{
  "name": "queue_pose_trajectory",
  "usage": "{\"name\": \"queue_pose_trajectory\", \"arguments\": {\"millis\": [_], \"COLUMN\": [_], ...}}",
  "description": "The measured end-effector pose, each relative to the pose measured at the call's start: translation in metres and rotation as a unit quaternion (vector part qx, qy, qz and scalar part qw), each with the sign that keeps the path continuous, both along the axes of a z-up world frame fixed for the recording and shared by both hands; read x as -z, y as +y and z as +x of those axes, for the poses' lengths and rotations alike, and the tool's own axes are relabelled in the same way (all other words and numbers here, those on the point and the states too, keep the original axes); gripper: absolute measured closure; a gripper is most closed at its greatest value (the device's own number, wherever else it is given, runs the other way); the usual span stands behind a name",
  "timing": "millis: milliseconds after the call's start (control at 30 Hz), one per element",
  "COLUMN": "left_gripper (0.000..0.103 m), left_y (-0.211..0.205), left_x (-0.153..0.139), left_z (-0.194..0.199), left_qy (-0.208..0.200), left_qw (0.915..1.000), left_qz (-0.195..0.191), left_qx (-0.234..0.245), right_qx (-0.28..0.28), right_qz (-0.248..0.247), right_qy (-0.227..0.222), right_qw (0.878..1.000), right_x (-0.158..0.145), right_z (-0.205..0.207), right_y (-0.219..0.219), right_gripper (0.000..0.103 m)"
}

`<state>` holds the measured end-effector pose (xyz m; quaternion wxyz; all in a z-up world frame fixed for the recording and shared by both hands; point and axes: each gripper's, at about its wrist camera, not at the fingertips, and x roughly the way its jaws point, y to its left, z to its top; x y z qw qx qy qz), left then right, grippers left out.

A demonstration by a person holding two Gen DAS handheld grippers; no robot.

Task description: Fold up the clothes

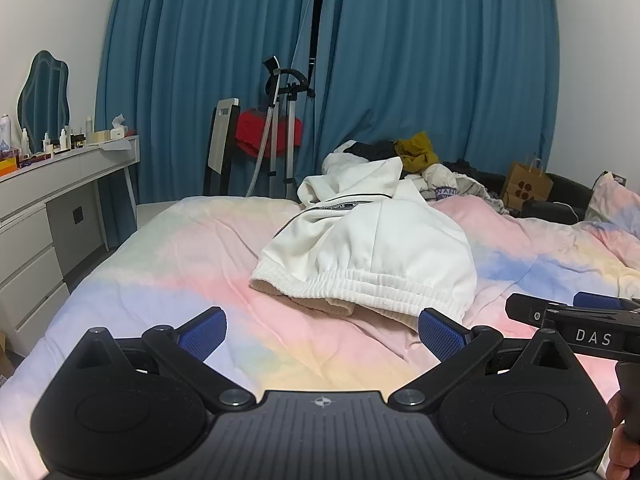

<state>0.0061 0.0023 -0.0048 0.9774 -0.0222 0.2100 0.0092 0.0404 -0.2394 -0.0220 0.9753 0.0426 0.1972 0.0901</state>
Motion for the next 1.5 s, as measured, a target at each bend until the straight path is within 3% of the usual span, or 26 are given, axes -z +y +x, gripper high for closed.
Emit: {"name": "queue_pose_trajectory", "arguments": {"millis": [433,567,667,733,900,1033,1167,1233,1300,1500], "left_gripper": [0.000,0.000,0.000,0.000,0.000,0.000,0.000,0.000,0.000,0.000], "left_y": [0.002,0.005,0.009,0.011,0.018,0.022,0.023,0.023,0.022,0.012], "left_x": [-0.001,-0.003,-0.004,-0.005,-0.003,0.000,0.006,0.009,0.012,0.023], "left_z": [-0.003,-0.005,-0.006,-0.006,-0.003,-0.001,0.004,0.007,0.009,0.021], "left_qy": [-0.011,-0.013,-0.013,-0.013,-0.007,-0.001,0.007,0.011,0.014,0.021], "left_qw": [0.9999,0.9998,0.9995,0.9993,0.9988,0.9985,0.9984,0.9986,0.9988,0.9995], "left_qz": [-0.004,-0.009,-0.013,-0.016,-0.029,-0.038,-0.037,-0.034,-0.027,0.002], "left_qx": [-0.007,-0.015,-0.024,-0.032,-0.038,-0.040,-0.042,-0.040,-0.038,-0.024], "right_qx": [-0.024,-0.016,-0.015,-0.012,0.004,0.011,0.012,0.012,0.018,0.035], "right_qz": [0.030,0.047,0.071,0.066,0.042,0.053,0.073,0.068,0.075,0.121], "right_qy": [0.024,0.055,0.091,0.106,0.120,0.118,0.127,0.113,0.081,-0.007], "right_qw": [0.999,0.997,0.993,0.992,0.992,0.992,0.989,0.991,0.994,0.992], "right_x": [0.009,0.021,0.037,0.046,0.066,0.076,0.089,0.089,0.076,0.025], "right_z": [0.007,0.016,0.029,0.040,0.068,0.094,0.115,0.118,0.110,0.077], "right_y": [-0.002,-0.005,-0.007,-0.005,0.003,0.002,0.002,0.006,0.003,-0.013], "right_gripper": [0.000,0.001,0.009,0.027,0.038,0.052,0.058,0.079,0.090,0.093]}}
